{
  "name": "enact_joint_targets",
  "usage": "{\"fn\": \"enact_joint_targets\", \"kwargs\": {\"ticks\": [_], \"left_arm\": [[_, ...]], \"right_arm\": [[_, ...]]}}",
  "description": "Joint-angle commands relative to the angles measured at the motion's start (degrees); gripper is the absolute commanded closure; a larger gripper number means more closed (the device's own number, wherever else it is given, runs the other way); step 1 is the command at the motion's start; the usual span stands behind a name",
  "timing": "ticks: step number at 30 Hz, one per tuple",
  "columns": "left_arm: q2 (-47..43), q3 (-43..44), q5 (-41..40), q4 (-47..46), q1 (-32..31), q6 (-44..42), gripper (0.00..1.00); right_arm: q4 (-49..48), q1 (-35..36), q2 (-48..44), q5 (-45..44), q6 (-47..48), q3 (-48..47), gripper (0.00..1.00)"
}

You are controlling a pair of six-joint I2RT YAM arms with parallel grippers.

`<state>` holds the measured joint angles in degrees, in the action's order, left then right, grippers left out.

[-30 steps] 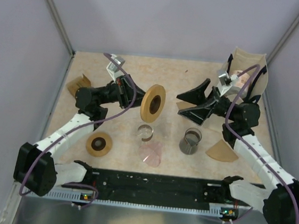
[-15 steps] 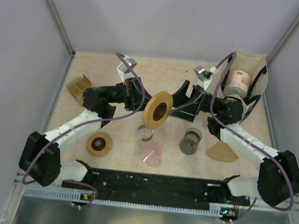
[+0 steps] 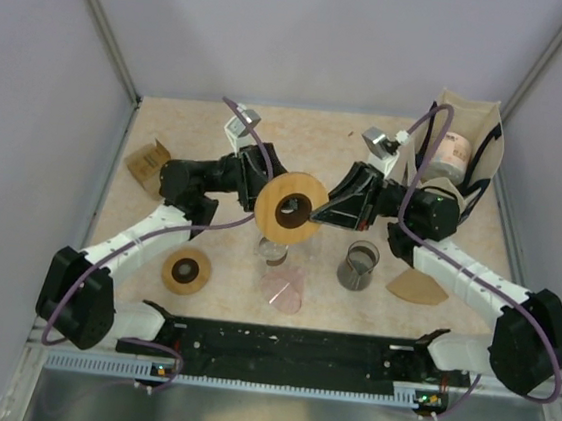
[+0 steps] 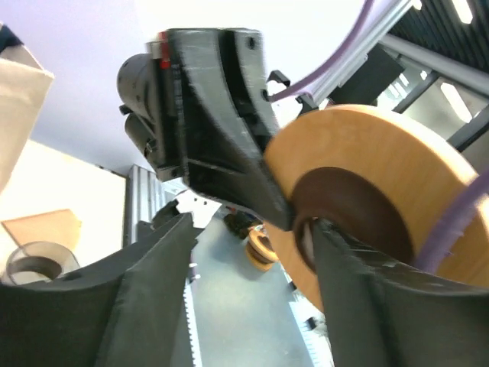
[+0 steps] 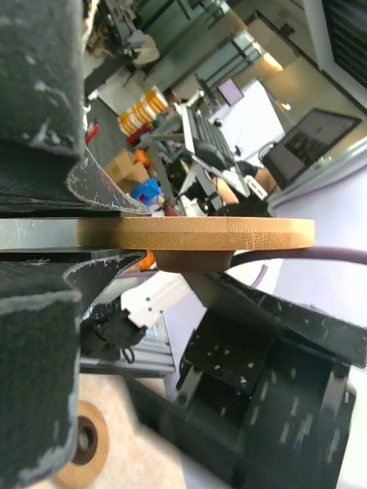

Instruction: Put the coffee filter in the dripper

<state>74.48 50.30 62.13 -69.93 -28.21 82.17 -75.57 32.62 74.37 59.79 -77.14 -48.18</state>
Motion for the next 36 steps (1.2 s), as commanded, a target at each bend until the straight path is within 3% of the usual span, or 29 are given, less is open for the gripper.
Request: {"fn": "enact_joint_targets", "kwargs": {"ticks": [1,3,5,8,10,14,19,22,28,36], "left_arm": [[-3.6,1.8,-0.8,9.3,-0.3,-11.6,0.16],[-7.1,4.2,-5.7,31.4,-0.1,-27.0,0.06],[-10.4,8.5,-19.9,60.9,-0.4,-43.3,0.01],[-14.9,8.7,-39.8,73.9,-0.4,-49.5,0.01],[-16.7,8.1,-46.9,77.5,-0.4,-49.7,0.01],[-19.0,5.5,-55.3,81.0,-0.4,-49.4,0.01],[-19.9,1.3,-61.3,82.4,-0.4,-47.8,0.01],[-19.4,-0.3,-59.4,80.9,-0.4,-47.4,0.01],[-15.5,-1.3,-50.5,76.8,-0.4,-46.3,0.01],[-13.3,-1.4,-48.2,76.2,-0.5,-45.1,0.01]], "right_arm": [[-10.2,0.3,-4.4,-1.0,3.9,-1.5,1.0],[-1.0,0.4,-7.3,-1.6,8.6,-0.9,1.0],[11.7,0.3,-12.8,-3.4,16.0,-0.2,1.0],[36.5,0.3,-21.2,-11.5,31.6,-1.1,1.0],[55.3,0.3,-26.2,-20.1,38.5,-3.1,1.0],[81.6,0.0,-33.7,-37.1,38.8,-2.8,1.0],[102.6,-1.1,-36.4,-44.7,31.1,-3.5,1.0],[107.8,-1.6,-38.9,-46.2,27.2,-2.2,1.0],[107.4,-2.6,-48.5,-51.0,18.8,6.1,1.0],[106.7,-5.4,-53.8,-55.0,9.1,13.3,1.0]]}}
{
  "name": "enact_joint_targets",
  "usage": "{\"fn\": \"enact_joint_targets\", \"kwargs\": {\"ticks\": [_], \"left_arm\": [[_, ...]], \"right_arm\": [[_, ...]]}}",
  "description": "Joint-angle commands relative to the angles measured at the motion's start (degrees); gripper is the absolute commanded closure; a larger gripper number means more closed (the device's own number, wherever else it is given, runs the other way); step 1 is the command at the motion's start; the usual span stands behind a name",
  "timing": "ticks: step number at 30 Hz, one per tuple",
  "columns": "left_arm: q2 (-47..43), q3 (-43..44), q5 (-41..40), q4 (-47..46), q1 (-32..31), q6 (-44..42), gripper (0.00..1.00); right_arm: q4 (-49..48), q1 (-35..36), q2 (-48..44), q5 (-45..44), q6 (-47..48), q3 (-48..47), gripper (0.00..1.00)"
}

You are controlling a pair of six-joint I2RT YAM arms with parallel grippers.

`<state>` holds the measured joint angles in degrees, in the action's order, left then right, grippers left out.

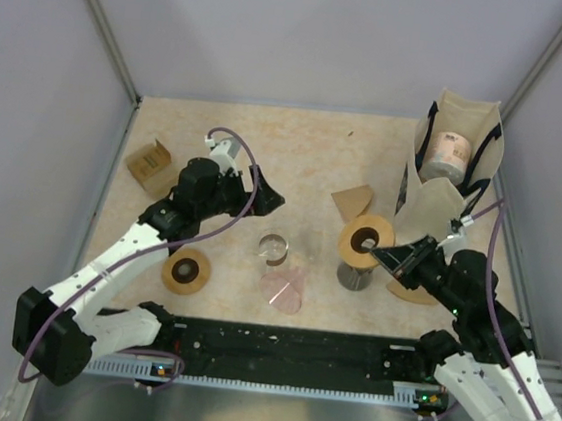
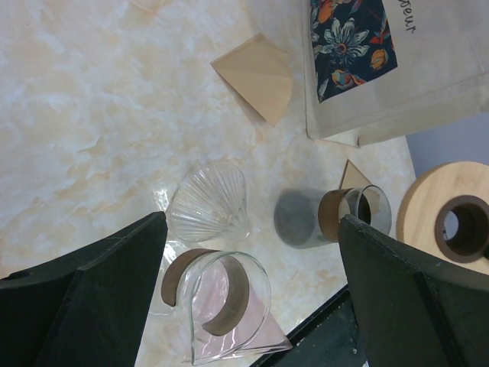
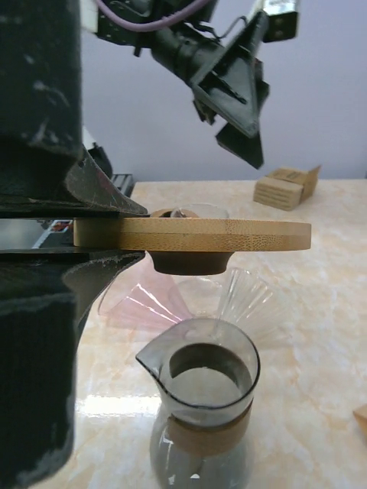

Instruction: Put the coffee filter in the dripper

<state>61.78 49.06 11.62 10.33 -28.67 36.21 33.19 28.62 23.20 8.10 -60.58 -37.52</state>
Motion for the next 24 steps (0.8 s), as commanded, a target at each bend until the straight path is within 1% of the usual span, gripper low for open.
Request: {"fn": "enact_joint_targets", "kwargs": {"ticks": [1,4,10,17,24], "left_arm": [[-0.9,-0.7,2.5,-4.6,-0.1,1.1,0.01],[-1.3,-1.5,3.0,-5.4,-0.1,1.4,0.01],[-1.7,-1.6,3.3,-5.3,-0.1,1.2,0.01],[-1.0,-1.9,3.9,-5.9,-0.1,1.4,0.01],[0.0,-1.9,5.2,-6.5,0.0,1.6,0.01]], "right_arm": [[-3.4,-1.6,-3.3,-3.2,-8.5,3.9,1.0],[-6.8,-2.0,-5.2,-3.1,-13.3,8.1,1.0],[-12.6,-2.3,-9.3,-2.1,-19.0,14.4,1.0],[-12.6,-2.3,-15.9,-6.2,-21.2,18.4,1.0],[-15.2,-2.3,-17.1,-4.8,-22.7,22.4,1.0]]}}
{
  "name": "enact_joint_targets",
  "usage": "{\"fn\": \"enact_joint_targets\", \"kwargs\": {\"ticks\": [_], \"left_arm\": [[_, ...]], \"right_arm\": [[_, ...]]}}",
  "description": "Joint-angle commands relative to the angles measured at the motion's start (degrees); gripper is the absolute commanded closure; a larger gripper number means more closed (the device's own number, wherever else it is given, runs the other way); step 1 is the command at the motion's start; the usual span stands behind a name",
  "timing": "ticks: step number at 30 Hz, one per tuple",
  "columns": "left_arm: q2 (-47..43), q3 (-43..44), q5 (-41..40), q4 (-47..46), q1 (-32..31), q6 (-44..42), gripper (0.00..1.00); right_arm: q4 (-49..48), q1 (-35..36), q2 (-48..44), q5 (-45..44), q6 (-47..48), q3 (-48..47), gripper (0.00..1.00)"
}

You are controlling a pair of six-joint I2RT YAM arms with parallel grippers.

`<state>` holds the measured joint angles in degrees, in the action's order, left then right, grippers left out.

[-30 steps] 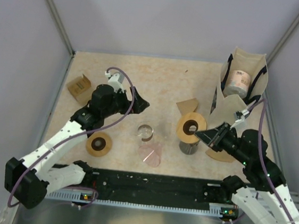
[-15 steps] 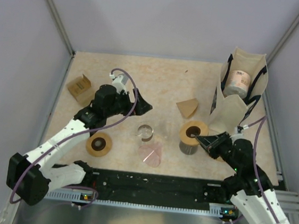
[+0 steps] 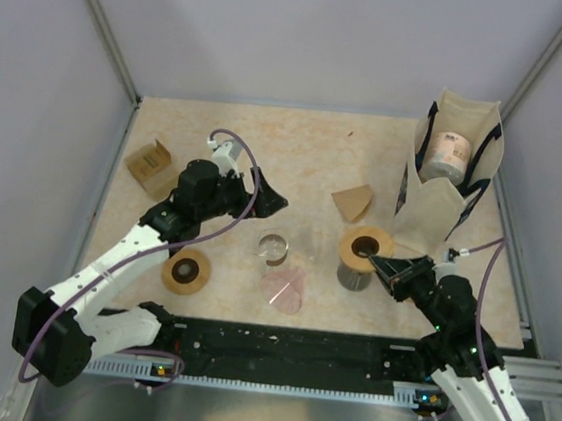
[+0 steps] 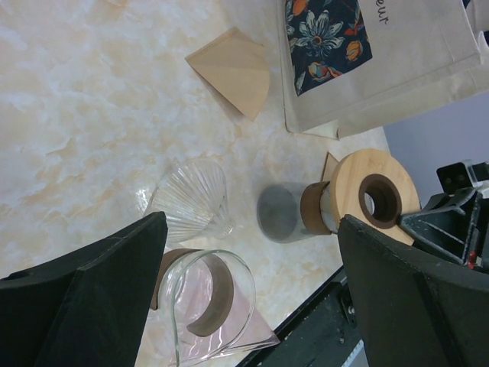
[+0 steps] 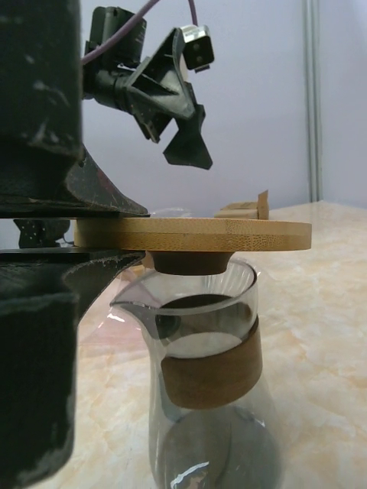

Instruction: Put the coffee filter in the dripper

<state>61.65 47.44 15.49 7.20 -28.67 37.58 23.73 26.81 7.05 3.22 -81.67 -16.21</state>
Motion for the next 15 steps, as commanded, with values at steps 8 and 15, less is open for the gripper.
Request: {"fn": "enact_joint_targets", "kwargs": {"ticks": [8,15], "left_arm": [[0.7,0.3,2.3,-3.4,0.0,-0.3,0.01],[1.1,0.7,2.6,-2.9,-0.2,-0.8,0.01]], "right_arm": [[-6.0,-0.4,-1.3,-0.7,-3.2,4.0,1.0],[-6.1,-0.4,-3.3,-1.3,-3.6,5.4,0.97]]}}
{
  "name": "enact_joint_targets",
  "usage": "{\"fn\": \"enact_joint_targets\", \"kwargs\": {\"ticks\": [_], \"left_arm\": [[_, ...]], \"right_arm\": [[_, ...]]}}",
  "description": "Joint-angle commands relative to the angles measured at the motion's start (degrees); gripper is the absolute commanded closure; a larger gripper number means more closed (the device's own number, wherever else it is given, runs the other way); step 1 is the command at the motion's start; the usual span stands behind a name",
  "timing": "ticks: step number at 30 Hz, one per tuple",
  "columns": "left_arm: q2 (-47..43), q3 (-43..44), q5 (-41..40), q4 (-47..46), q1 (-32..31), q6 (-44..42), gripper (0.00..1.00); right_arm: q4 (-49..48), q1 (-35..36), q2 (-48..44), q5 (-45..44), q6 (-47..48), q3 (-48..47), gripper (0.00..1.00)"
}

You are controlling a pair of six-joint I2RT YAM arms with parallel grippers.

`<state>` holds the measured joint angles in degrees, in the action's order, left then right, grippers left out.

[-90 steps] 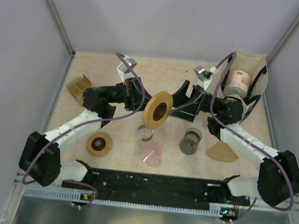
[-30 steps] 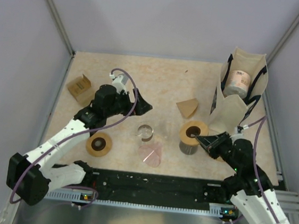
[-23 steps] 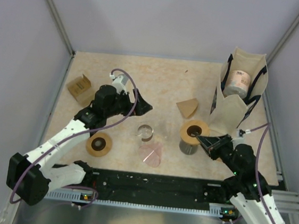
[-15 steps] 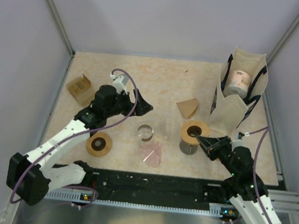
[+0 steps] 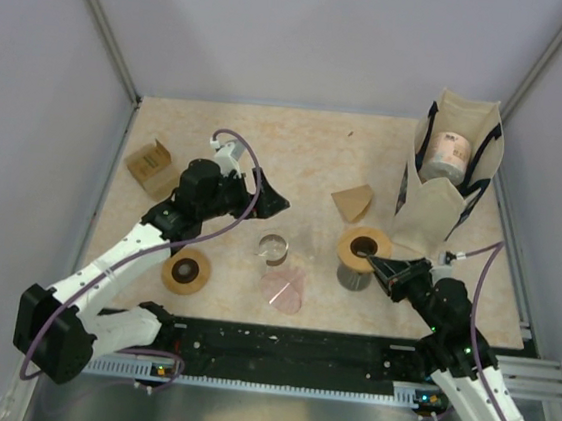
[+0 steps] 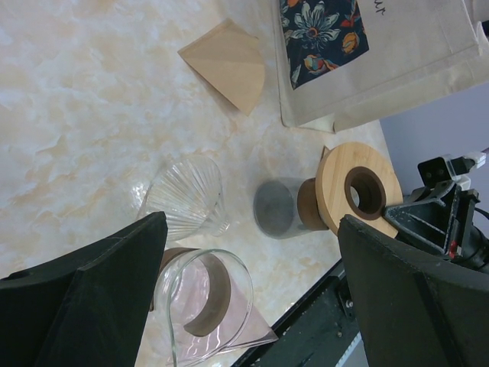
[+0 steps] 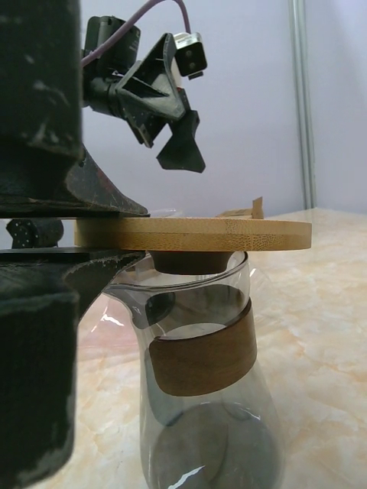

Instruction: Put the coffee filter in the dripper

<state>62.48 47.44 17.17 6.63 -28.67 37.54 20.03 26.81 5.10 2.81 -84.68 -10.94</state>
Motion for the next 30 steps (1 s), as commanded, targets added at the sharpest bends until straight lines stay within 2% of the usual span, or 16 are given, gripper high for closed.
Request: {"fn": "enact_joint_targets", "kwargs": {"ticks": [1,6,13,18,22,30], "left_arm": [[0.4,0.8,0.8,-2.3,-0.1,-0.7,0.01],[0.9,1.1,1.1,-2.2,-0.1,-0.9,0.01],[1.1,0.9,0.1,-2.3,-0.1,-0.5,0.01],[1.4,1.2,0.4,-2.4,0.0,-0.8,0.01],[1.7,1.1,0.4,-2.6,-0.1,-0.7,0.01],[2.1,1.3,0.2,-2.8,0.0,-0.5,0.01]], "right_arm": [[-1.8,-0.4,-1.4,-0.9,-0.6,0.0,0.96],[2.8,-0.4,-1.5,-2.4,0.4,-1.4,0.84],[6.9,-0.4,-1.7,-4.5,2.6,-3.8,0.76],[7.0,-0.4,-1.6,-4.1,2.8,-4.4,0.62],[7.4,-0.4,-1.2,-4.0,4.3,-6.3,0.59],[12.0,-0.4,4.0,-4.6,6.0,-11.0,0.44]]}}
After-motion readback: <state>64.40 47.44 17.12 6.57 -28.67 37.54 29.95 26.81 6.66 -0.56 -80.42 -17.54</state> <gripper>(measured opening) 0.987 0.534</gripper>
